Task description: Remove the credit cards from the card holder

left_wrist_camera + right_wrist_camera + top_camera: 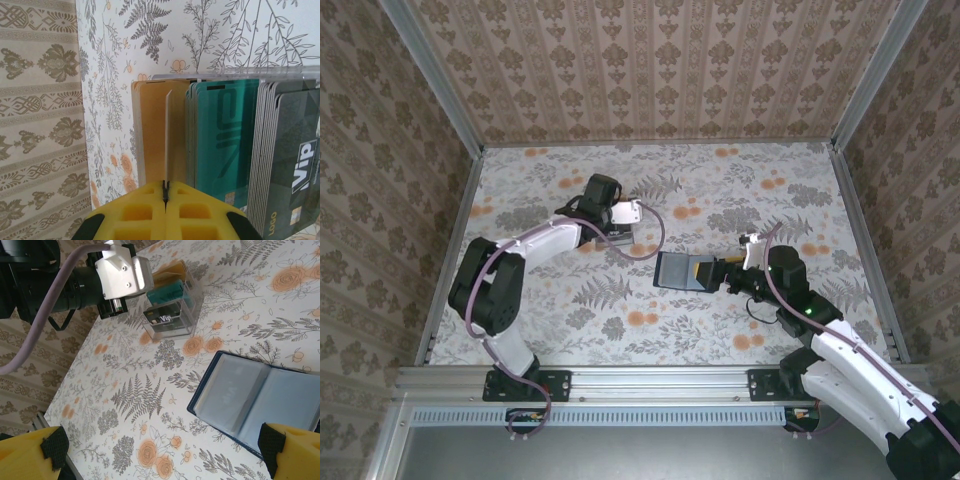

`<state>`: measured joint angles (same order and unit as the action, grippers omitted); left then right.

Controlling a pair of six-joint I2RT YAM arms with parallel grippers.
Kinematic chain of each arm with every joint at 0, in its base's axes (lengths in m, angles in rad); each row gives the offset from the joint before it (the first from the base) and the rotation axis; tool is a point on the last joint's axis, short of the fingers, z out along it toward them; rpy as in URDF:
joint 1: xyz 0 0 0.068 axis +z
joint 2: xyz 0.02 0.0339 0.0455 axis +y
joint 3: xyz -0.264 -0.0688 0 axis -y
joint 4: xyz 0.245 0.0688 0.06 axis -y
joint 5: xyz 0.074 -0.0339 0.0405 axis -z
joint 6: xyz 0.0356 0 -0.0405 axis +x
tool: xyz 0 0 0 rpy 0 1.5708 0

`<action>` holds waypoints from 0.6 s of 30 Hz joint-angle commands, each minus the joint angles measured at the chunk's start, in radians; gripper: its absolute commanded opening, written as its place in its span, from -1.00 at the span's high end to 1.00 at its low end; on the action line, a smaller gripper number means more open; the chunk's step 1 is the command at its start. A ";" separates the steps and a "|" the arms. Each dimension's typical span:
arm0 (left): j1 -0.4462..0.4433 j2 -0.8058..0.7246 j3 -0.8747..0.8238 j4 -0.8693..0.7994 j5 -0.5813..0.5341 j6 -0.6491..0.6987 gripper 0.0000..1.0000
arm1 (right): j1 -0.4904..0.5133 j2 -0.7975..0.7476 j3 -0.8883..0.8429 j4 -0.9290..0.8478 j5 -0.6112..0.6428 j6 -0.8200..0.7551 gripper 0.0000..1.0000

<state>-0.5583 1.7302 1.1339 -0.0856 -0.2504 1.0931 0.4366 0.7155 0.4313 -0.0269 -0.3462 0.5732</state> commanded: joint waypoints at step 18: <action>0.028 0.045 0.090 -0.121 0.063 -0.076 1.00 | 0.005 0.007 -0.008 0.019 0.019 -0.022 -1.00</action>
<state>-0.5388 1.7542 1.1873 -0.1688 -0.2058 1.0508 0.4370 0.7250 0.4309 -0.0269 -0.3439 0.5709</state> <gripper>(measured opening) 0.049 0.999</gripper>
